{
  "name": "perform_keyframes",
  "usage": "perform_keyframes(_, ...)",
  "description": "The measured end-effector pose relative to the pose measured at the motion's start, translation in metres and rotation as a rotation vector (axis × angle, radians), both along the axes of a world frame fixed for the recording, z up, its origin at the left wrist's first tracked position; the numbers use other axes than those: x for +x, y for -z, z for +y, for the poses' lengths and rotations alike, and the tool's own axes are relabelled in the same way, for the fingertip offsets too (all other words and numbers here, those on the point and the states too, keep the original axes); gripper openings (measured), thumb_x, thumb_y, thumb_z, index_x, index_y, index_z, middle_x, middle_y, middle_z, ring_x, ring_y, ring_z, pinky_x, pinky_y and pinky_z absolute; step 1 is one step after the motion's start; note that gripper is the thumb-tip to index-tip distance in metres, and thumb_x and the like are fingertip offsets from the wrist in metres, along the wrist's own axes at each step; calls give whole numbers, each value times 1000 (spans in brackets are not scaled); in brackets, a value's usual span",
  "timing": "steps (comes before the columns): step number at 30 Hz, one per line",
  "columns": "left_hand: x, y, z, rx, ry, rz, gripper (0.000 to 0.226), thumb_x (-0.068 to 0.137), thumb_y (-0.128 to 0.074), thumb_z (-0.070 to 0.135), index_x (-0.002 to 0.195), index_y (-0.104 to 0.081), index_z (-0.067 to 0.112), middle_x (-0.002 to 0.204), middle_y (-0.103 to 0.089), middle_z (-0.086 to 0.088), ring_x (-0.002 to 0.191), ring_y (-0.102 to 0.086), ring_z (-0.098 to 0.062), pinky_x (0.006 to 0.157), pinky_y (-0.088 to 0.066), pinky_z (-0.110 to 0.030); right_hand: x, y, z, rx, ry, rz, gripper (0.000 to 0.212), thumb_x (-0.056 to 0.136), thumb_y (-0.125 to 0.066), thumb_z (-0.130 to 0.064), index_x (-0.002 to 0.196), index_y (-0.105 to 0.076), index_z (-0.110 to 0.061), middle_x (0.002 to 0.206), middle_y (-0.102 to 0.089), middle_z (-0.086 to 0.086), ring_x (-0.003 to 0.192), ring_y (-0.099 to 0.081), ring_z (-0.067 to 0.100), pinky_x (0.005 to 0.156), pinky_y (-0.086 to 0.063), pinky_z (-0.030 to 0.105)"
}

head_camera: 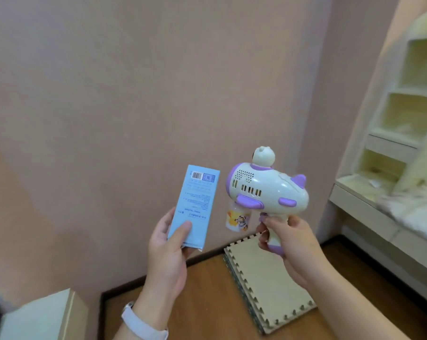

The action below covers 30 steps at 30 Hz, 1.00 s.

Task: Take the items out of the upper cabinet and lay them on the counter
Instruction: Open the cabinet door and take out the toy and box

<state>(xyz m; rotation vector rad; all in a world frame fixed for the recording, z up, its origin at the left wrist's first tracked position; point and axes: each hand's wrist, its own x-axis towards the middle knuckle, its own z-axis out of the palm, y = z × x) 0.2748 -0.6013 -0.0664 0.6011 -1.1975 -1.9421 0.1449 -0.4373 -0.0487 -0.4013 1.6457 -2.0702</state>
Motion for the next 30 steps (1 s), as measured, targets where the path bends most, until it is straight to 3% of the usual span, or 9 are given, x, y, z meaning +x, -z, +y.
perform_keyframes(10, -109, 2, 215, 23, 376, -114, 28, 92, -50, -2, 110, -64, 15, 100, -73, -5, 76, -67, -15, 61, -53, -30, -37, 12, 255, -53, 364, -95, 2, 88, -63, -6, 88, -64, -8, 73, -57, 11, 60, -48, 20, 60, -52, 35)
perform_keyframes(15, -151, 2, 292, 27, 535, -137, 26, 91, -48, -3, 108, -61, 14, 96, -74, -3, 77, -67, -17, 64, -53, -33, -38, 18, 341, -76, 564, -131, 10, 89, -65, -10, 98, -63, -6, 76, -61, 10, 66, -53, 23, 68, -57, 39)
perform_keyframes(26, -251, 31, 367, 92, 762, -214, 24, 91, -51, 0, 105, -59, 18, 96, -73, -2, 80, -68, -18, 59, -54, -33, -78, 44, 415, -21, 870, -226, 19, 87, -68, -11, 104, -63, -6, 77, -63, 12, 62, -59, 19, 65, -55, 37)
perform_keyframes(30, -310, 39, 363, 136, 803, -224, 24, 91, -52, 1, 104, -60, 19, 97, -72, -3, 81, -67, -19, 67, -51, -37, -130, 50, 410, 23, 905, -221, 16, 88, -66, -12, 103, -63, -10, 77, -63, 10, 62, -60, 18, 66, -55, 37)
